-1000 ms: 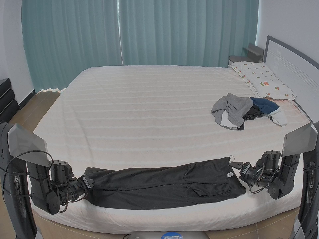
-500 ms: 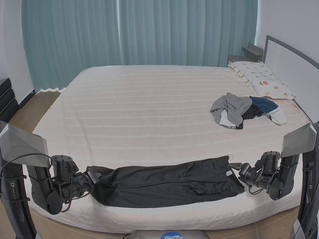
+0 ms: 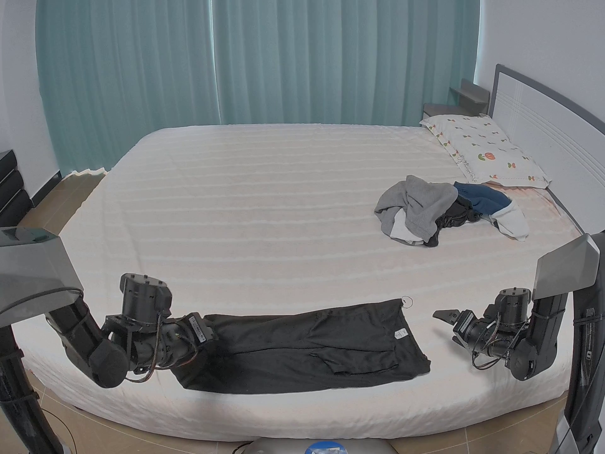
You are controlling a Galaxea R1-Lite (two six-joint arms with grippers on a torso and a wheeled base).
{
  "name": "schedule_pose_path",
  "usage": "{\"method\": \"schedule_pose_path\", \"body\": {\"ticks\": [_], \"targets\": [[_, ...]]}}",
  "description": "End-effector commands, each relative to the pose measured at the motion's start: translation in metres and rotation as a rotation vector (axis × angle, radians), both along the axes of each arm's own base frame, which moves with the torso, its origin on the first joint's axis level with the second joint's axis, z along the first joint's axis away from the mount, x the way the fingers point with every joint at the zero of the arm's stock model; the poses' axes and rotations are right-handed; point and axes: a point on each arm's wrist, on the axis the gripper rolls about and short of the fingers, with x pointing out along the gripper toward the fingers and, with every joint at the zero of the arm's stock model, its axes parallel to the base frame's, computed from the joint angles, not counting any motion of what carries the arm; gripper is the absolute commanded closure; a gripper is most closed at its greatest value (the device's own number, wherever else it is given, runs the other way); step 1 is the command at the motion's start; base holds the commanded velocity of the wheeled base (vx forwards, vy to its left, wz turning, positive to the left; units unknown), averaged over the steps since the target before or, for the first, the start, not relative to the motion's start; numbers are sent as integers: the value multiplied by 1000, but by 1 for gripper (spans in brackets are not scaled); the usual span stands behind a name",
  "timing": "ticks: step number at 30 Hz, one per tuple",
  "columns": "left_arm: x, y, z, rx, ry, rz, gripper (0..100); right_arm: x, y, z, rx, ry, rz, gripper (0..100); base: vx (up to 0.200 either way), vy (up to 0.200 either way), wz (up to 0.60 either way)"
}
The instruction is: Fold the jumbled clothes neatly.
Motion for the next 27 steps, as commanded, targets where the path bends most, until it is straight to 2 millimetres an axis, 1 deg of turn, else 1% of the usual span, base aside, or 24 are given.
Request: {"method": "schedule_pose_path", "body": {"ticks": [1,4,7,8,9,10,11,13,16,20,22,27], "targets": [[14,-46,54,-86,-80,-60,100,0,0,-1,-3,0,2,0,0,-200,0],[16,-65,61,-83,-33,-86,100,0,1,-1,-6,-1,6,0,0,-200,0],[18,-84,70,-116,-6,-93,100,0,1,-1,-6,-1,6,0,0,-200,0],[18,-84,70,-116,-6,-93,100,0,1,-1,-6,-1,6,0,0,-200,0],[20,-97,71,-141,19,-94,100,0,1,-1,-7,0,8,0,0,-200,0],[21,-100,70,-140,27,-95,100,0,1,-1,-8,0,6,0,0,-200,0],[23,-110,64,-129,49,-114,100,0,1,-1,-8,0,6,0,0,-200,0],[24,-118,59,-120,62,-128,100,0,1,-1,-6,-1,6,0,0,-200,0],[28,-134,44,-103,91,-154,100,0,1,-1,-8,0,6,0,0,-200,0],[31,-146,29,-88,114,-172,100,0,1,-1,-13,-2,10,0,0,-200,0],[34,-149,21,-79,126,-172,100,0,1,-2,-17,-1,14,0,0,-200,0],[35,-153,11,-70,147,-176,100,-1,1,-4,-23,2,18,0,0,0,0]]}}
